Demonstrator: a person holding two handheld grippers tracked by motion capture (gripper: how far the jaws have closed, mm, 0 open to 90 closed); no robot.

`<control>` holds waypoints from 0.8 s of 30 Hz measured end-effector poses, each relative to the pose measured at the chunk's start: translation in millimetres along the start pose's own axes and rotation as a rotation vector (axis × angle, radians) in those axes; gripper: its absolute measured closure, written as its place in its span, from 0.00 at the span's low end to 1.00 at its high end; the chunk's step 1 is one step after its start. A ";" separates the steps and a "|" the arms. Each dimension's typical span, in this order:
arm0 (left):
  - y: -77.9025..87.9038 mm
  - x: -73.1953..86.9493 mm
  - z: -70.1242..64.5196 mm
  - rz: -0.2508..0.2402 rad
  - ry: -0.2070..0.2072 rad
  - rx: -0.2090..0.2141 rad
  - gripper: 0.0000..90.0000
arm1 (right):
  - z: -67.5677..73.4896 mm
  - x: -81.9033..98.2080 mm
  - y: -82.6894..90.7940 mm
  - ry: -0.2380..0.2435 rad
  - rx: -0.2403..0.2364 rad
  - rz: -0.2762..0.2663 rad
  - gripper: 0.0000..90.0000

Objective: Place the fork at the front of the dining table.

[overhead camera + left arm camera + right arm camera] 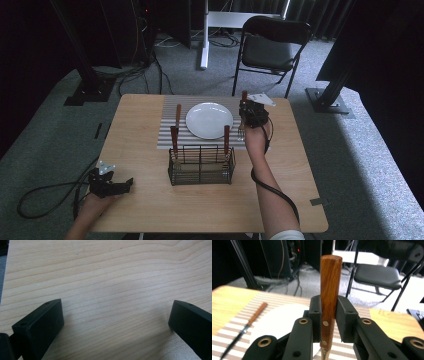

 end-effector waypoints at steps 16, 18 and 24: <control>0.0 0.1 0.0 0.000 0.000 0.000 0.00 | -12.9 31.9 -57.8 -0.023 0.040 0.186 0.84; 0.0 0.0 0.0 0.000 0.000 0.000 0.00 | -13.3 31.8 -61.0 -0.026 0.046 0.194 0.84; 0.0 0.1 -0.1 0.000 0.000 0.000 0.00 | -19.8 31.2 -88.4 -0.050 0.065 0.279 0.84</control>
Point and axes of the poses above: each handheld gripper's, and its own axes: y roughly backward along the jaws, x roughly out of its underside, z roughly to its left, the point moved 5 cm from there along -y, roughly forward along the jaws
